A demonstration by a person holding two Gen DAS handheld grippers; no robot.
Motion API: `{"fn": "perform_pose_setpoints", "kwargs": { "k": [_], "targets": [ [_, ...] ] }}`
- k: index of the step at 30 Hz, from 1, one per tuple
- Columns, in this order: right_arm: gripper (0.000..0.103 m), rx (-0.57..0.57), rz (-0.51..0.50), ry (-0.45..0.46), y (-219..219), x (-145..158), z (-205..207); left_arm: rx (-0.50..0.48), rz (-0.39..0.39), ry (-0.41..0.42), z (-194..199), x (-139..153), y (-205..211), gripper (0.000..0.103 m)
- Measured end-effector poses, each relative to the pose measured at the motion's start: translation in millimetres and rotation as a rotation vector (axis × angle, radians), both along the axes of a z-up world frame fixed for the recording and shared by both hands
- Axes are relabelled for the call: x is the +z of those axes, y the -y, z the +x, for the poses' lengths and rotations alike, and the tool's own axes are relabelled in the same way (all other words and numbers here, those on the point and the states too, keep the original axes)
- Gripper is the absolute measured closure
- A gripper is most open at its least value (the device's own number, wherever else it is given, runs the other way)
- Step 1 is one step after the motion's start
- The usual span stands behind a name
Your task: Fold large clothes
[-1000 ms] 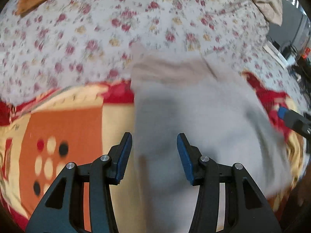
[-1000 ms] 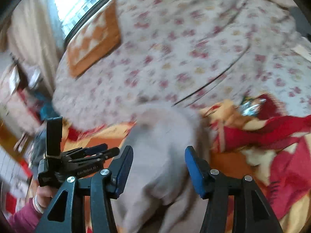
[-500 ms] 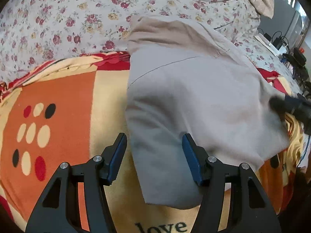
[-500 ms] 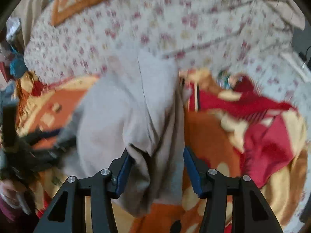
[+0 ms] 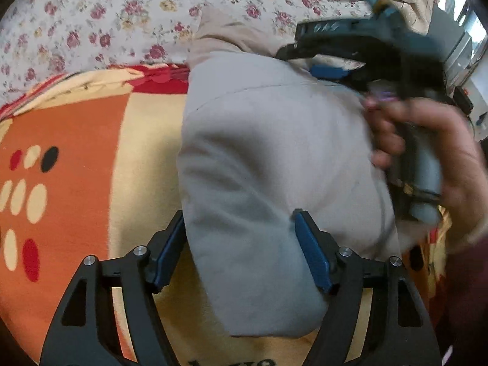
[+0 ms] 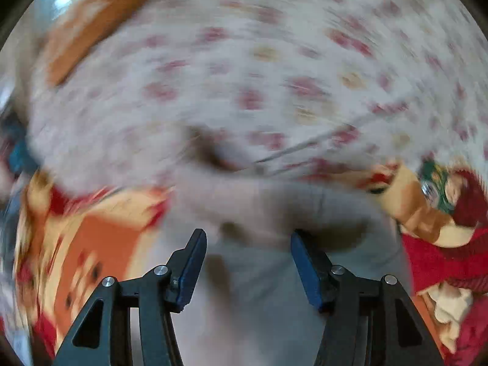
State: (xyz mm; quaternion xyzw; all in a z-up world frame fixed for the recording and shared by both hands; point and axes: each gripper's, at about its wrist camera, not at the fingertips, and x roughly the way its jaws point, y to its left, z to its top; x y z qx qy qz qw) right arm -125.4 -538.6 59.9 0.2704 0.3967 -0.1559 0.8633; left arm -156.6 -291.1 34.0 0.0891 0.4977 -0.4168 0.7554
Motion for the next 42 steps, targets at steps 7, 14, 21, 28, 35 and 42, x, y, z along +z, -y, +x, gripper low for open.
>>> {"fn": "perform_pose_setpoints", "kwargs": {
  "k": [7, 14, 21, 28, 35, 42],
  "targets": [
    [0.049, -0.169, 0.12, -0.011, 52, -37, -5, -0.017, 0.01, 0.019, -3, -1, 7, 0.024],
    [0.037, -0.084, 0.031, -0.008, 17, 24, -75, -0.005, 0.017, 0.039, -6, -2, 2, 0.024],
    [0.032, -0.02, 0.001, -0.112, -17, -13, -140, 0.001, 0.019, 0.063, -8, -4, 2, 0.023],
    [0.027, -0.137, 0.111, 0.035, -2, -3, -185, 0.001, 0.035, 0.098, -13, 0, -1, 0.023],
    [0.026, -0.083, 0.193, 0.131, -12, -6, -197, -0.007, 0.033, 0.079, -11, 6, -3, 0.023],
    [0.019, -0.062, 0.32, 0.154, 5, -21, -181, 0.068, -0.169, -0.124, 33, 19, -23, 0.021]
  ]
}}
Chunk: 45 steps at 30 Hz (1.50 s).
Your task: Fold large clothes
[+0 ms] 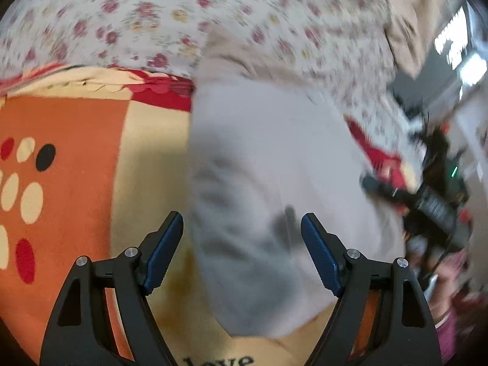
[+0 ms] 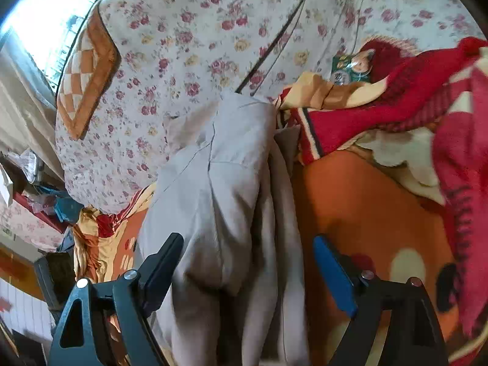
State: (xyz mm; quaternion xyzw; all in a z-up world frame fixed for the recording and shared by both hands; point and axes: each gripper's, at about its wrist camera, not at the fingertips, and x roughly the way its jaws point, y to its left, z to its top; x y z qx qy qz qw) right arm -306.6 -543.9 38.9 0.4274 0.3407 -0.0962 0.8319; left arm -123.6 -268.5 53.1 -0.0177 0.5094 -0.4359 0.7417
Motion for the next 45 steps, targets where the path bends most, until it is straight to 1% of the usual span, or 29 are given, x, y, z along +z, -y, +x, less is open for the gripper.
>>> {"fn": "perform_pose_setpoints", "kwargs": {
  "k": [2, 3, 5, 7, 8, 9, 10, 11, 13, 14, 16, 17, 19, 21, 23, 24, 28, 30, 31, 32, 33, 34, 36, 38, 39, 40, 42, 43, 45],
  "targets": [
    [0.019, 0.03, -0.008, -0.024, 3, -4, 10, 0.035, -0.018, -0.029, 14, -5, -1, 0.018],
    [0.019, 0.042, -0.009, -0.035, 4, -7, 16, 0.041, -0.004, -0.04, 20, -11, 1, 0.018],
    [0.019, 0.049, 0.024, -0.019, 8, -11, 21, 0.015, 0.013, -0.071, 25, -19, 9, 0.018],
    [0.019, 0.075, 0.059, 0.005, 8, -14, 27, -0.022, -0.001, -0.108, 27, -26, 18, 0.018],
    [0.019, 0.09, 0.056, 0.014, 6, -13, 30, -0.034, -0.01, -0.115, 27, -28, 22, 0.018],
    [0.023, 0.101, 0.042, 0.02, 4, -11, 33, -0.046, -0.015, -0.125, 28, -29, 27, 0.018],
    [0.03, 0.114, 0.016, 0.028, 0, -8, 36, -0.056, -0.022, -0.136, 28, -31, 31, 0.018],
    [0.032, 0.128, -0.019, 0.029, -6, -5, 38, -0.062, -0.031, -0.14, 28, -32, 34, 0.018],
    [0.043, 0.145, -0.083, 0.023, -14, -1, 43, -0.077, -0.044, -0.112, 23, -31, 37, 0.019],
    [0.045, 0.155, -0.107, 0.026, -18, 1, 44, -0.095, -0.04, -0.09, 20, -30, 38, 0.023],
    [0.053, 0.167, -0.115, 0.036, -21, 4, 46, -0.114, -0.034, -0.044, 14, -26, 39, 0.046],
    [0.058, 0.168, -0.118, 0.047, -23, 8, 46, -0.115, -0.035, -0.029, 13, -23, 38, 0.051],
    [0.065, 0.166, -0.112, 0.077, -26, 14, 43, -0.113, -0.039, -0.021, 12, -15, 33, 0.069],
    [0.068, 0.169, -0.105, 0.109, -31, 22, 38, -0.122, -0.055, -0.031, 8, -3, 24, 0.074],
    [0.068, 0.172, -0.104, 0.138, -42, 33, 30, -0.141, -0.051, -0.01, -3, 14, 10, 0.075],
    [0.068, 0.183, -0.101, 0.153, -47, 38, 27, -0.151, -0.042, 0.024, -13, 27, 1, 0.075],
    [0.068, 0.262, -0.04, 0.209, -74, 56, 13, -0.163, -0.013, 0.095, -46, 59, -39, 0.074],
    [0.068, 0.301, -0.038, 0.198, -90, 58, 5, -0.165, 0.018, 0.105, -59, 58, -59, 0.074],
    [0.065, 0.306, -0.033, 0.174, -96, 54, 2, -0.16, 0.051, 0.08, -63, 49, -67, 0.072],
    [0.06, 0.298, -0.026, 0.118, -101, 45, 0, -0.154, 0.07, 0.052, -63, 41, -71, 0.071],
    [0.053, 0.28, -0.039, 0.052, -104, 36, -3, -0.141, 0.106, 0.02, -63, 29, -76, 0.064],
    [0.053, 0.266, -0.065, 0.001, -106, 30, -6, -0.117, 0.147, 0.014, -62, 19, -80, 0.058],
    [0.053, 0.228, -0.113, -0.046, -104, 29, -20, -0.062, 0.18, 0.052, -61, 17, -90, 0.054],
    [0.053, 0.174, -0.137, -0.017, -100, 43, -36, -0.022, 0.178, 0.126, -63, 32, -96, 0.053],
    [0.053, 0.159, -0.159, 0.007, -101, 55, -45, -0.006, 0.174, 0.174, -64, 42, -96, 0.051],
    [0.053, 0.153, -0.187, 0.019, -105, 64, -49, 0.005, 0.169, 0.201, -65, 49, -95, 0.044],
    [0.053, 0.19, -0.26, 0.04, -120, 85, -51, 0.024, 0.141, 0.225, -64, 59, -88, 0.036],
    [0.053, 0.224, -0.299, 0.047, -131, 94, -47, 0.031, 0.134, 0.229, -64, 61, -82, 0.035],
    [0.053, 0.286, -0.372, 0.057, -151, 106, -35, 0.054, 0.16, 0.251, -62, 61, -67, 0.035]
  ]
}}
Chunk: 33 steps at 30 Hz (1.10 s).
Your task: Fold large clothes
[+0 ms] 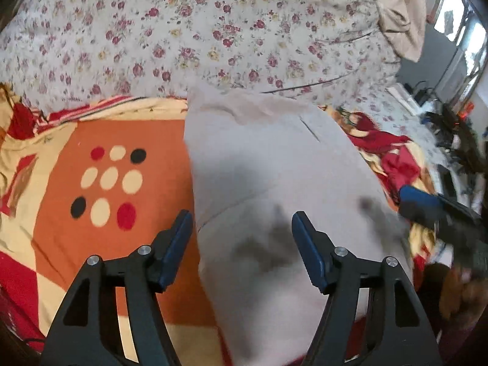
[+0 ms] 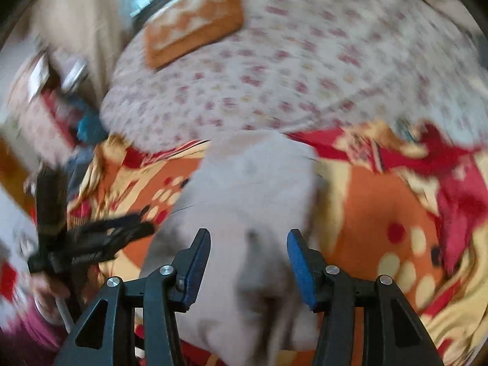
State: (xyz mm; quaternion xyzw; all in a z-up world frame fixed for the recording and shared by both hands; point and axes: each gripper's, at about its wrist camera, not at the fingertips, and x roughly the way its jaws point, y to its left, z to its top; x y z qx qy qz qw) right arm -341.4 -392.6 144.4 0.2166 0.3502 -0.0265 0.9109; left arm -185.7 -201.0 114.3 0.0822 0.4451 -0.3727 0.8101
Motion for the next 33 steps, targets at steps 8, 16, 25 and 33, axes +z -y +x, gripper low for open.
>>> {"fn": "perform_pose_setpoints", "kwargs": {
  "k": [8, 16, 25, 33],
  "targets": [
    [0.054, 0.014, -0.118, -0.157, -8, -61, 33, 0.059, 0.086, 0.029, 6, -45, 25, 0.035],
    [0.053, -0.029, -0.067, -0.156, 6, -70, 25, 0.085, 0.082, 0.073, 3, -50, 27, 0.032],
    [0.039, -0.119, -0.139, -0.098, -11, -33, 12, 0.108, 0.131, 0.125, -16, -40, 22, 0.032],
    [0.028, -0.175, -0.178, -0.089, -21, -24, 11, 0.154, 0.096, 0.154, -34, -30, 5, 0.032]
  ]
}}
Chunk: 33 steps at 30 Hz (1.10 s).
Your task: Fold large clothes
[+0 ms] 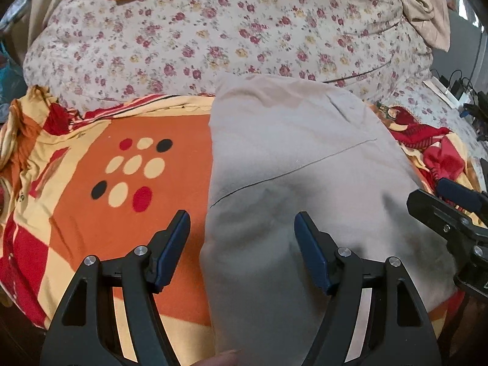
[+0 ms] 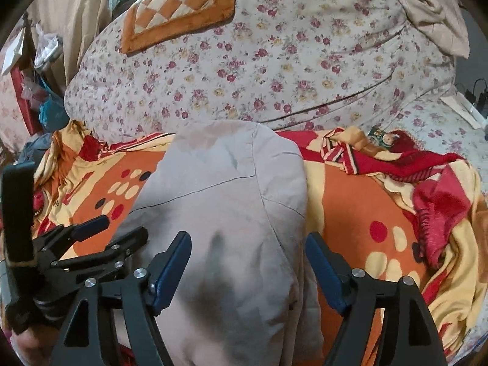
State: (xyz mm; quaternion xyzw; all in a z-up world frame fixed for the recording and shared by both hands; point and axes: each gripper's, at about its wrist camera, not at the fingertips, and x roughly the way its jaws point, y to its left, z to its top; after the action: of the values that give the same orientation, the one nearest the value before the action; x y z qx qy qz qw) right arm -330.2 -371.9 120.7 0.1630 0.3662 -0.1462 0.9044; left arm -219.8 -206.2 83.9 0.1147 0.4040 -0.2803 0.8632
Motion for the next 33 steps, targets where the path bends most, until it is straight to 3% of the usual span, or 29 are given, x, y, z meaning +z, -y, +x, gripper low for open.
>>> {"fn": "perform_pose_setpoints", "kwargs": {
  "k": [9, 33],
  "targets": [
    [0.024, -0.031, -0.034, -0.002, -4, 1, 1, 0.019, -0.027, 0.065, 1, 4, -4, 0.032],
    [0.022, -0.047, -0.027, -0.014, -2, -9, 13, 0.03, -0.026, 0.053, 8, 0, -7, 0.032]
  ]
}}
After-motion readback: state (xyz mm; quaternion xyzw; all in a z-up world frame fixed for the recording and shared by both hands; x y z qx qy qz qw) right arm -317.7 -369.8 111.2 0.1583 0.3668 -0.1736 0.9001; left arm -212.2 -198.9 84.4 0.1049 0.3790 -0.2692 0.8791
